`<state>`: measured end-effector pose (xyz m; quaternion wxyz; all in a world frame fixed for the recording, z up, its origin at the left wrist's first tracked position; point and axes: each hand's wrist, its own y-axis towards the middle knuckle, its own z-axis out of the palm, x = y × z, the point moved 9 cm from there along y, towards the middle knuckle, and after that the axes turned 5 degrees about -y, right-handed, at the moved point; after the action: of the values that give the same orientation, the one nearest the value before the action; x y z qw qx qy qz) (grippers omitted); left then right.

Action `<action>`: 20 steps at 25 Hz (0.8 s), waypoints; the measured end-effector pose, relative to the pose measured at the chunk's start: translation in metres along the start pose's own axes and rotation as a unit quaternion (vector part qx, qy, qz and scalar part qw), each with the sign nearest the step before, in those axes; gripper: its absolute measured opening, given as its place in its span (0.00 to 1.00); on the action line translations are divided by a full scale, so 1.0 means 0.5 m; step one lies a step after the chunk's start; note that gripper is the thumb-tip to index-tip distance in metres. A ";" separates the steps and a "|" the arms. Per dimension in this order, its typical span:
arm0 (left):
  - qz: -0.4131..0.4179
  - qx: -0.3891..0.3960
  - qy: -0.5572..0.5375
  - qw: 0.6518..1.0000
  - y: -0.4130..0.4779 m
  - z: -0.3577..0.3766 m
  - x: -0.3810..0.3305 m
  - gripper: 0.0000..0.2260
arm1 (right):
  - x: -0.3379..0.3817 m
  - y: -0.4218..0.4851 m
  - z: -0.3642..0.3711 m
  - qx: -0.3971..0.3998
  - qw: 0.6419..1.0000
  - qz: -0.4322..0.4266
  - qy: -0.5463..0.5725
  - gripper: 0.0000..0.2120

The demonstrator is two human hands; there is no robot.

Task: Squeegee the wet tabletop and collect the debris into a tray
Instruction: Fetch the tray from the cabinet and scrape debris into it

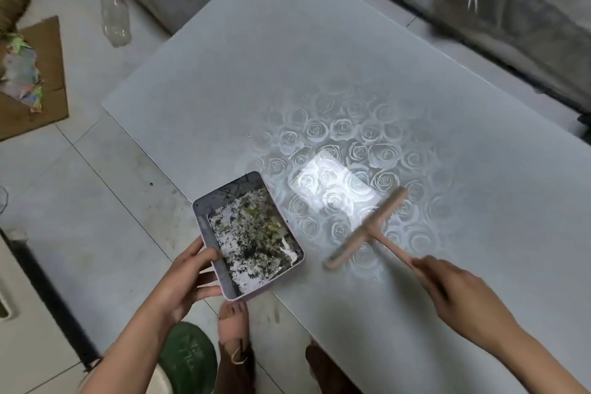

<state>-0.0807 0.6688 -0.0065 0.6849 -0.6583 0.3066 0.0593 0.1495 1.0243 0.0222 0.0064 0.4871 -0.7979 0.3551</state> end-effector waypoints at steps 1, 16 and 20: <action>0.000 0.000 0.000 1.000 0.006 -0.004 -0.003 0.14 | -0.014 -0.006 0.000 0.007 1.000 0.001 -0.004 0.04; 0.022 0.001 -0.026 0.999 0.122 -0.138 -0.095 0.22 | 0.070 0.244 -0.187 0.045 0.997 -0.027 -0.057 0.04; 0.004 0.000 -0.029 1.000 0.175 -0.198 -0.128 0.25 | 0.232 0.324 -0.092 0.074 0.989 -0.095 -0.090 0.07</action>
<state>-0.2086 0.6075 -0.0448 0.6929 -0.6553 0.2895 0.0812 -0.0537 1.0054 0.0072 -0.0677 0.5901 -0.7167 0.3654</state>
